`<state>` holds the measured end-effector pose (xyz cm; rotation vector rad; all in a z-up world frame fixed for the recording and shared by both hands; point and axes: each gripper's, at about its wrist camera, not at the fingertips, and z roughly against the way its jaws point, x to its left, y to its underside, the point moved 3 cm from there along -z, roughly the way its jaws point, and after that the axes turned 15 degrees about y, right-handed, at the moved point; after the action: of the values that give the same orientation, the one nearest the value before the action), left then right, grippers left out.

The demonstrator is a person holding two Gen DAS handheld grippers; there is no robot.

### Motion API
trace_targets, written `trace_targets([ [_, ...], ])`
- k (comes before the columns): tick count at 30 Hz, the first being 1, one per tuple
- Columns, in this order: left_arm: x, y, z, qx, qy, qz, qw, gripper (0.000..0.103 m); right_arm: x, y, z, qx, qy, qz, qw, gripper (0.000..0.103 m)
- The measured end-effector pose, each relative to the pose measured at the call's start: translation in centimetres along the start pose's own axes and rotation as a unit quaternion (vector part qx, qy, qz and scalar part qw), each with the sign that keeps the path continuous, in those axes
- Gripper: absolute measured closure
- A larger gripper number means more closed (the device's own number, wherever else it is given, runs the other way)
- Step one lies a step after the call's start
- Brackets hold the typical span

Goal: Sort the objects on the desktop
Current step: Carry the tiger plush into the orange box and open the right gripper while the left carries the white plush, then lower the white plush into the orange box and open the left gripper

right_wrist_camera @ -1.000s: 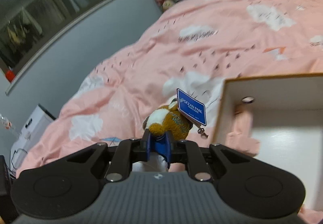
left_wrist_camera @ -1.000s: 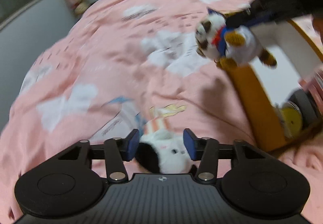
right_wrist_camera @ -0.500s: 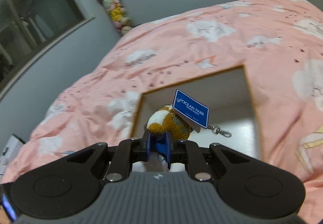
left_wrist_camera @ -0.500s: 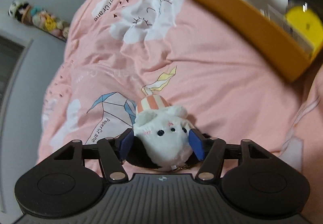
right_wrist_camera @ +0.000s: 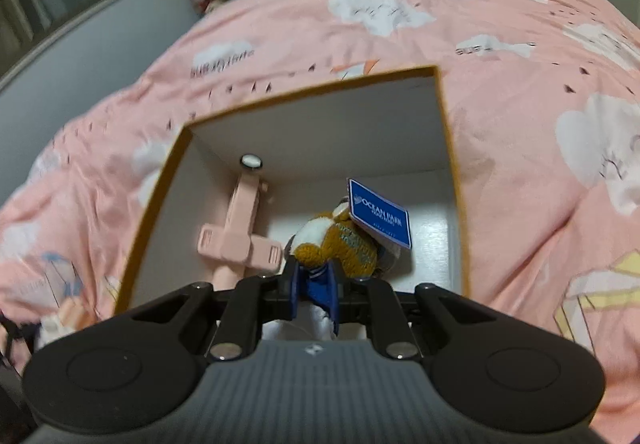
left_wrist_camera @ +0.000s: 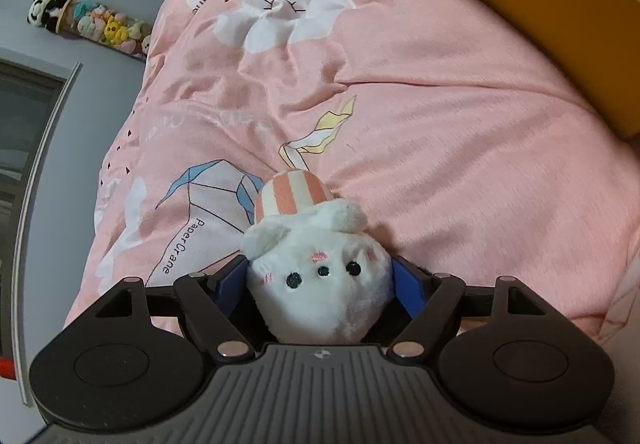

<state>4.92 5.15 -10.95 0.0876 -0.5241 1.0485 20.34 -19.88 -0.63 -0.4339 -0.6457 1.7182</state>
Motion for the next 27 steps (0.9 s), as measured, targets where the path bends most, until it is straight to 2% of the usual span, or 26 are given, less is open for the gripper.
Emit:
trace_targets([
  [3, 0.6, 0.1, 0.3, -0.010, 0.011, 0.019, 0.9997, 0.018, 0.9, -0.3, -0.8, 0.008, 0.006, 0.036, 0.999, 0.088],
  [6, 1.3, 0.2, 0.6, -0.021, 0.026, 0.046, 0.9984, 0.020, 1.8, 0.0, -1.2, 0.015, 0.050, 0.092, 0.994, 0.088],
  [11, 2.6, 0.5, 1.3, -0.047, 0.054, 0.090, 0.9933, 0.022, 2.8, 1.0, -1.6, 0.032, 0.119, 0.177, 0.977, 0.089],
  [14, 3.5, 0.8, 1.9, -0.072, 0.079, 0.126, 0.9863, 0.023, 3.0, 1.2, -1.5, 0.040, 0.129, 0.200, 0.970, 0.086],
  [17, 5.0, 1.1, 2.4, -0.097, 0.114, 0.170, 0.9739, 0.023, 3.0, 0.7, -1.2, 0.043, 0.120, 0.217, 0.968, 0.082],
  [19, 5.8, 1.4, 2.7, -0.111, 0.135, 0.197, 0.9647, 0.024, 3.1, 0.3, -0.8, 0.043, 0.101, 0.233, 0.966, 0.073],
  [21, 6.2, 1.5, 3.0, -0.118, 0.143, 0.214, 0.9591, 0.024, 3.3, -0.1, -0.1, 0.030, 0.083, 0.254, 0.963, 0.055],
  [23, 6.6, 1.5, 3.6, -0.133, 0.150, 0.226, 0.9532, 0.024, 3.8, -0.5, 0.8, 0.008, 0.073, 0.278, 0.958, 0.054],
  [27, 7.4, 0.9, 5.5, -0.175, 0.181, 0.248, 0.9356, 0.024, 5.1, -0.7, 1.9, -0.024, 0.002, 0.336, 0.941, 0.057],
])
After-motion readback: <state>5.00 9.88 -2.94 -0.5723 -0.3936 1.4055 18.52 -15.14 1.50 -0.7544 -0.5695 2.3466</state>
